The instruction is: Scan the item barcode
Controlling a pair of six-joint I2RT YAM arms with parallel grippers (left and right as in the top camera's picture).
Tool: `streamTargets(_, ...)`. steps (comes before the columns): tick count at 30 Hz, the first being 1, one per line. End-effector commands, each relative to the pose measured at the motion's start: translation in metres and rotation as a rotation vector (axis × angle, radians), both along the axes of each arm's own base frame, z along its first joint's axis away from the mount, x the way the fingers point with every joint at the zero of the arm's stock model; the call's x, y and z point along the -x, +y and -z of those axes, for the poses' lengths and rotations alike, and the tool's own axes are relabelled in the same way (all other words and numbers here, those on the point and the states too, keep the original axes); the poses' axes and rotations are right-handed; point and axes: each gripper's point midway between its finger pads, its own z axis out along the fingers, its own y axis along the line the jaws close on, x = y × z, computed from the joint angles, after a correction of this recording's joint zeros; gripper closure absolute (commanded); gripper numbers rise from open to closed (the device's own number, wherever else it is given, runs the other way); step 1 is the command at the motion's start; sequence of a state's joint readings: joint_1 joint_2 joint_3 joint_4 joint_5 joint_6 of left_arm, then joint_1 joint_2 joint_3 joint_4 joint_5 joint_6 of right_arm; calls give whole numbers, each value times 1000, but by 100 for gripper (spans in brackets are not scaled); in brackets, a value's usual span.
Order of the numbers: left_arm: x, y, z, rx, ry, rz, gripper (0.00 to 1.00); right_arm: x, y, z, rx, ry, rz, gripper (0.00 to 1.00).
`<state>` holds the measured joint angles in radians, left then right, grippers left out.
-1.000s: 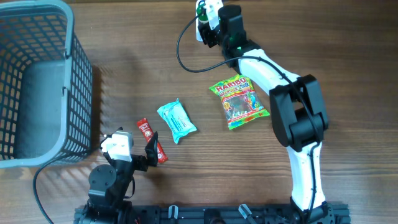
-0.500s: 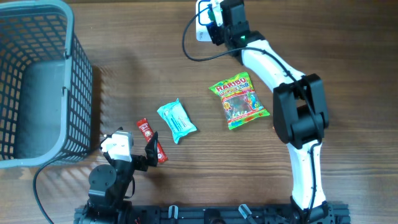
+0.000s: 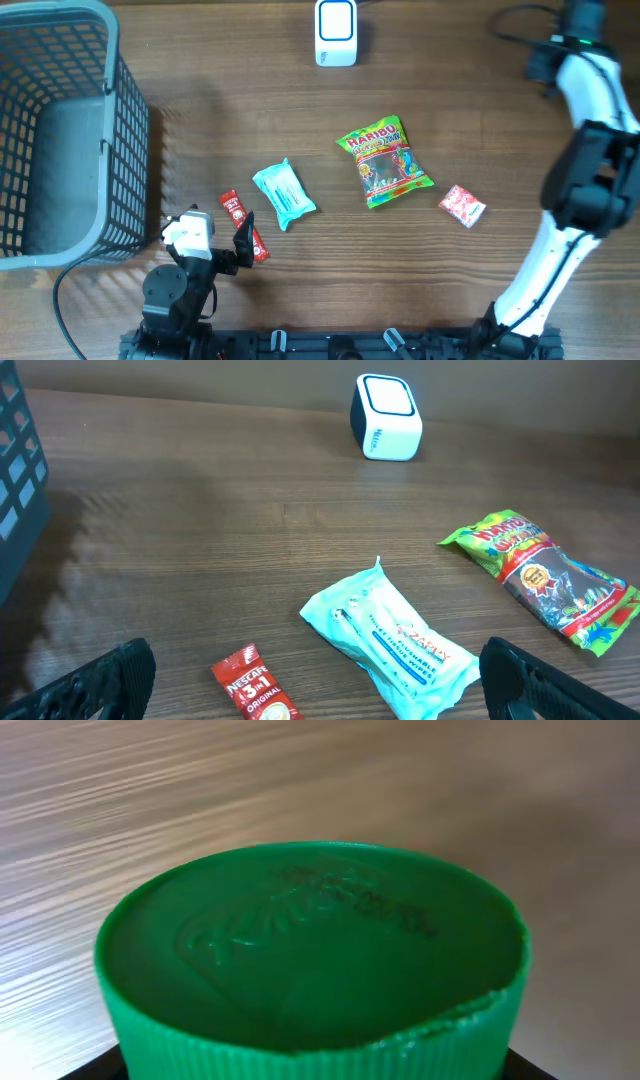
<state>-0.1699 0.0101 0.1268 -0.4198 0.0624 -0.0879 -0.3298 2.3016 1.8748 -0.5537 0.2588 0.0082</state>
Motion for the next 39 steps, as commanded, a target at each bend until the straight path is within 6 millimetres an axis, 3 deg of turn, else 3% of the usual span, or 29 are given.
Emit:
streamTargets(1, 0, -2, 1, 10, 3, 9, 0, 17, -74, -28, 42, -94, 147, 44)
streamTargets(5, 0, -2, 1, 10, 3, 9, 0, 51, -124, 17, 12, -40, 259, 43)
streamTargets(7, 0, -2, 1, 10, 3, 9, 0, 68, -140, 44, -11, -1, 305, 33)
streamTargets(8, 0, -2, 1, 10, 3, 9, 0, 71, -145, 47, -12, 0, 316, 26)
streamTargets(9, 0, -2, 1, 10, 3, 9, 0, 71, -148, 45, -9, -13, 322, 21)
streamTargets(11, 0, -2, 1, 10, 3, 9, 0, 61, -147, 20, -16, -65, 302, 4)
streamTargets(14, 0, -2, 1, 10, 3, 9, 0, 34, -121, -30, -136, -199, 233, 0)
streamTargets(18, 0, -2, 1, 10, 3, 9, 0, 6, -50, -102, -276, -327, 43, 0)
streamTargets(20, 0, -2, 1, 10, 3, 9, 0, 0, 0, -124, -298, -307, -36, 0)
streamTargets(21, 0, -2, 1, 10, 3, 9, 0, -4, 35, -130, -311, -279, -90, 0)
streamTargets(23, 0, -2, 1, 10, 3, 9, 0, -7, 86, -130, -339, -229, -166, 1)
streamTargets(26, 0, -2, 1, 10, 3, 9, 0, -7, 186, -118, -333, -108, -309, 0)
streamTargets(28, 0, -2, 1, 10, 3, 9, 0, -2, 229, -113, -284, -55, -368, 0)
streamTargets(31, 0, -2, 1, 10, 3, 9, 0, 22, 290, -103, -192, 62, -438, 0)
streamTargets(33, 0, -2, 1, 10, 3, 9, 0, 47, 311, -99, -129, 147, -439, 0)
streamTargets(35, 0, -2, 1, 10, 3, 9, 0, 68, 320, -109, -125, 183, -452, 1)
streamTargets(37, 0, -2, 1, 10, 3, 9, 0, 84, 321, -130, -141, 170, -434, 1)
streamTargets(39, 0, -2, 1, 10, 3, 9, 0, 114, 311, -177, -152, 111, -409, 1)
